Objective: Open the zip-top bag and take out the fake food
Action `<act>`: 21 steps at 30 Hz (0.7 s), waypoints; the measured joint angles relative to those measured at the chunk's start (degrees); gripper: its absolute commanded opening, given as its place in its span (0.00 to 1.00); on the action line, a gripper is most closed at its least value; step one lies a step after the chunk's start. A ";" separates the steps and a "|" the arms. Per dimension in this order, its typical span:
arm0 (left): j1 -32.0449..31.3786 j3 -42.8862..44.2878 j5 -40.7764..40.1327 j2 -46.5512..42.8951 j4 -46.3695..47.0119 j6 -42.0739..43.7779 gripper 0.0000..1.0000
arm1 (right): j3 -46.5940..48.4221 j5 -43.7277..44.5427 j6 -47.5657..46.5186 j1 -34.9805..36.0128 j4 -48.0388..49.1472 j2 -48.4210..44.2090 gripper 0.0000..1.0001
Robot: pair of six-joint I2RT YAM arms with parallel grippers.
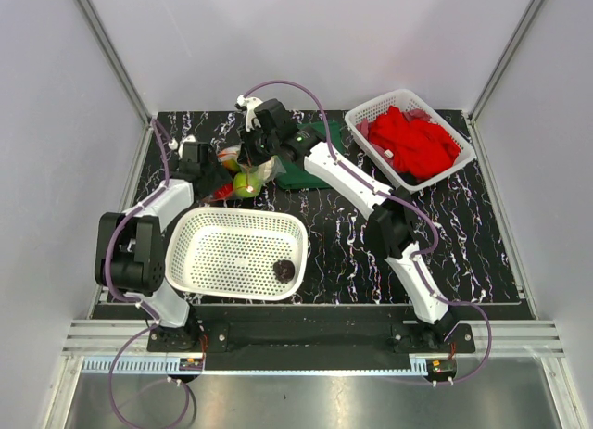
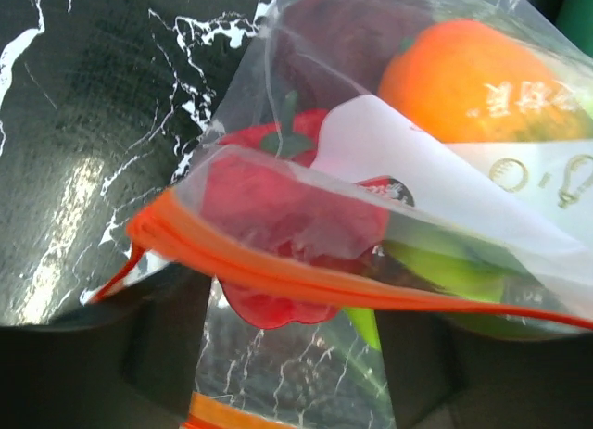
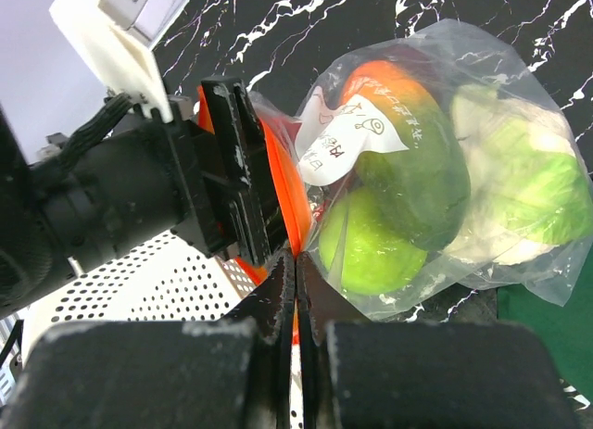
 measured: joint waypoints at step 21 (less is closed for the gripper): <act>-0.31 -4.83 7.04 -28.63 1.03 10.14 0.00 | 0.00 0.59 -0.02 -0.13 0.00 0.00 0.00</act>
